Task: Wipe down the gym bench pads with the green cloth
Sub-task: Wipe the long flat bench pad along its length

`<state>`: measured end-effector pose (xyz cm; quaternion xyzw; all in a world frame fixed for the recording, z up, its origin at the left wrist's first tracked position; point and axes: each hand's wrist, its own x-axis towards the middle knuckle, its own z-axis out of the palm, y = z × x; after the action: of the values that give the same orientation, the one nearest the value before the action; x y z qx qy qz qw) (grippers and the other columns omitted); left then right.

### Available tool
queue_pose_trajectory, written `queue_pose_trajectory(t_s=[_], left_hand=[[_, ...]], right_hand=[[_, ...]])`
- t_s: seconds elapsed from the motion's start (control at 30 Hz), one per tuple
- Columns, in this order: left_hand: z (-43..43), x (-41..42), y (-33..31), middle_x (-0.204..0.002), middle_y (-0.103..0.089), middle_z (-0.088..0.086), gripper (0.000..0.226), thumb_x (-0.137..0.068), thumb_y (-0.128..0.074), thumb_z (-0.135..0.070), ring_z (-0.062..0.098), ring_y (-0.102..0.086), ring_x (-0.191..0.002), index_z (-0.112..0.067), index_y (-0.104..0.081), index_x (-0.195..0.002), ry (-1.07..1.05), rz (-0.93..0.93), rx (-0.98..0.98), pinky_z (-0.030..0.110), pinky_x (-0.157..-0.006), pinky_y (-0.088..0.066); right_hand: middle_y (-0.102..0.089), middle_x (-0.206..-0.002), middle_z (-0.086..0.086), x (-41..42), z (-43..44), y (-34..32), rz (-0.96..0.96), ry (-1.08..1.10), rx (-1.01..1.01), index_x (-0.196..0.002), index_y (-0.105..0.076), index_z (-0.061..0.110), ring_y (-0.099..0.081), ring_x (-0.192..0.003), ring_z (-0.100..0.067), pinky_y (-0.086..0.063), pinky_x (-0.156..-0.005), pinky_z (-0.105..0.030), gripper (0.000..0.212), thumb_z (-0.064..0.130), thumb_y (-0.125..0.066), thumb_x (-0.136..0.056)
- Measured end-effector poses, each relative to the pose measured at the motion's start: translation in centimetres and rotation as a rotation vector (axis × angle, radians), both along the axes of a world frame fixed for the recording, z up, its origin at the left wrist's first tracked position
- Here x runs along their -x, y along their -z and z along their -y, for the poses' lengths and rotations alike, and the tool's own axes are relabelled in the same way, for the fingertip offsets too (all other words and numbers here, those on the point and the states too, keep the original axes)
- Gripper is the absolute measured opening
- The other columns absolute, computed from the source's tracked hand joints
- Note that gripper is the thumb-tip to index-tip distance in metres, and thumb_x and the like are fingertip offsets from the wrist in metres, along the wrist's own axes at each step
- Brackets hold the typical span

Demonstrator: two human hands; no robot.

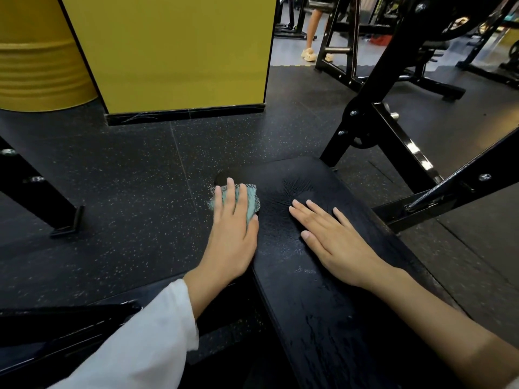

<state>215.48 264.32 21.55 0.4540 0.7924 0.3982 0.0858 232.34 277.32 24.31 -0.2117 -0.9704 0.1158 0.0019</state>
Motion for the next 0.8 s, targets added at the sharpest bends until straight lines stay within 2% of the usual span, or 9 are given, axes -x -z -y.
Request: queue_pose_trajectory(t_s=[0.13,0.23,0.4,0.6,0.7,0.8], left_hand=[[1.7,-2.4,0.1,-0.159,0.024,-0.009,0.060,-0.105,-0.030,-0.025,0.009,0.030,-0.143,-0.019,0.003,-0.154,0.011,0.019,-0.034,0.007,-0.105,0.021],[2.8,-4.2,0.1,-0.157,0.026,-0.011,0.059,-0.105,-0.029,-0.024,0.005,0.034,-0.141,-0.021,0.005,-0.153,0.034,0.017,-0.061,0.009,-0.107,0.021],[1.4,-3.1,-0.2,-0.158,0.026,-0.005,0.060,-0.104,-0.032,-0.021,0.013,0.035,-0.141,-0.015,0.000,-0.154,0.008,0.022,-0.024,0.008,-0.103,0.025],[-1.5,1.2,-0.9,-0.163,0.011,0.003,0.058,-0.104,-0.036,-0.023,0.024,0.024,-0.147,-0.010,-0.011,-0.155,-0.031,0.052,0.050,0.024,-0.113,0.014],[-1.8,2.0,-1.1,-0.164,0.010,0.002,0.063,-0.102,-0.042,-0.032,0.024,0.022,-0.147,-0.012,-0.013,-0.155,-0.042,0.063,0.051,0.033,-0.118,0.008],[-1.5,1.7,-0.8,-0.163,0.010,-0.001,0.067,-0.100,-0.048,-0.034,0.021,0.021,-0.148,-0.015,-0.015,-0.155,-0.044,0.051,0.031,0.034,-0.120,0.005]], right_hand=[[0.003,-0.156,0.031,0.0,0.0,0.0,0.003,0.002,-0.006,-0.152,-0.007,0.040,0.014,-0.142,0.010,0.013,-0.115,-0.025,0.067,0.057,0.004,-0.088],[0.003,-0.156,0.031,0.1,0.0,0.0,0.002,0.005,-0.004,-0.152,-0.007,0.041,0.015,-0.141,0.011,0.015,-0.114,-0.024,0.067,0.057,0.003,-0.088],[0.003,-0.156,0.032,0.0,0.0,0.1,-0.001,0.007,-0.005,-0.152,-0.008,0.041,0.014,-0.141,0.011,0.014,-0.114,-0.023,0.064,0.056,0.002,-0.090],[0.001,-0.156,0.031,0.0,0.0,0.1,-0.012,0.011,0.004,-0.152,-0.009,0.041,0.013,-0.142,0.011,0.013,-0.115,-0.024,0.064,0.056,0.001,-0.090],[0.001,-0.156,0.031,0.0,0.1,0.0,-0.012,0.013,0.009,-0.152,-0.009,0.040,0.013,-0.142,0.011,0.013,-0.115,-0.025,0.065,0.056,0.001,-0.090],[0.001,-0.157,0.031,0.0,0.1,0.1,-0.017,0.011,0.015,-0.152,-0.009,0.041,0.013,-0.142,0.011,0.012,-0.116,-0.025,0.065,0.056,0.001,-0.090]])
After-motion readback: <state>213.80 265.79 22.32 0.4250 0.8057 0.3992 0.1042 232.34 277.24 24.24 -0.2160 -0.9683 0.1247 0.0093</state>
